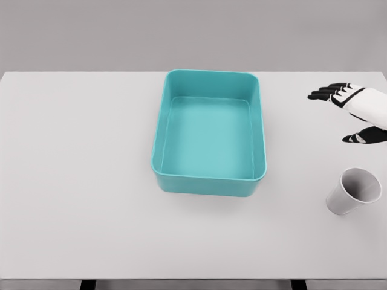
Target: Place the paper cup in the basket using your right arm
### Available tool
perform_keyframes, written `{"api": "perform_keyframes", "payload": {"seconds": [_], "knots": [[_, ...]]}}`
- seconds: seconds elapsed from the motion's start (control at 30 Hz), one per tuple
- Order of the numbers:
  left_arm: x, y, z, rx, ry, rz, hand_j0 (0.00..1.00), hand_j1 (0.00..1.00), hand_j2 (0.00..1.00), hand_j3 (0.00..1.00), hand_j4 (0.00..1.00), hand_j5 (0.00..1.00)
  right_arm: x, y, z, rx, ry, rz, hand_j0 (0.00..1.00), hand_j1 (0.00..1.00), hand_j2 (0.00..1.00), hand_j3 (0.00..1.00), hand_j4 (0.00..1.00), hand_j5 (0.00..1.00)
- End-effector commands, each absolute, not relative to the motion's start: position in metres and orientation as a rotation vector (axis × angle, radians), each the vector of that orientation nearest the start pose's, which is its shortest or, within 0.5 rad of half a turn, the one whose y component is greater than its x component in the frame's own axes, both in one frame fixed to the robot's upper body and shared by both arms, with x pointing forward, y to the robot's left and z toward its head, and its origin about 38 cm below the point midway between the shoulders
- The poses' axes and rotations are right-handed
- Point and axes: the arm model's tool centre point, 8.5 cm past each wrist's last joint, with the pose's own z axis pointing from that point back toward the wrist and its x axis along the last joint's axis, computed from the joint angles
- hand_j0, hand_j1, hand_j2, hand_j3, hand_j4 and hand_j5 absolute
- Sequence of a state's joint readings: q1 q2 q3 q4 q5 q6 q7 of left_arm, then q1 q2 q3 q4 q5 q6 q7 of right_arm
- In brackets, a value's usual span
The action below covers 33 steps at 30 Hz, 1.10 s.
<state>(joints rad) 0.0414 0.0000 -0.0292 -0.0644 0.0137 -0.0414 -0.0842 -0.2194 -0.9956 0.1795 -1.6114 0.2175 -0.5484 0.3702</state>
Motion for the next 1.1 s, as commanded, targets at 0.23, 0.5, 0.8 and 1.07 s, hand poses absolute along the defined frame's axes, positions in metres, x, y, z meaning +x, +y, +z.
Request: {"api": "perform_keyframes", "payload": {"seconds": [0.23,0.5,0.8,1.07], "knots": [[0.000,0.264,-0.263,0.001,-0.063,-0.021,1.00,1.00,1.00,1.00,1.00,1.00,0.371,-0.423,0.273,-0.493,-1.602,1.661,1.00,1.00,1.00,1.00,1.00,1.00],[0.000,0.264,-0.263,0.001,-0.063,-0.021,1.00,1.00,1.00,1.00,1.00,1.00,0.355,-0.470,0.262,-0.263,-1.678,1.242,1.00,1.00,1.00,1.00,1.00,1.00],[0.000,0.264,-0.263,0.001,-0.063,-0.021,1.00,1.00,1.00,1.00,1.00,1.00,0.332,-0.502,0.239,-0.248,-1.497,1.233,1.00,1.00,1.00,1.00,1.00,1.00],[0.000,0.264,-0.263,0.001,-0.063,-0.021,1.00,1.00,1.00,1.00,1.00,1.00,0.311,-0.505,0.203,-0.188,-1.399,1.219,1.00,1.00,1.00,1.00,1.00,1.00]]}}
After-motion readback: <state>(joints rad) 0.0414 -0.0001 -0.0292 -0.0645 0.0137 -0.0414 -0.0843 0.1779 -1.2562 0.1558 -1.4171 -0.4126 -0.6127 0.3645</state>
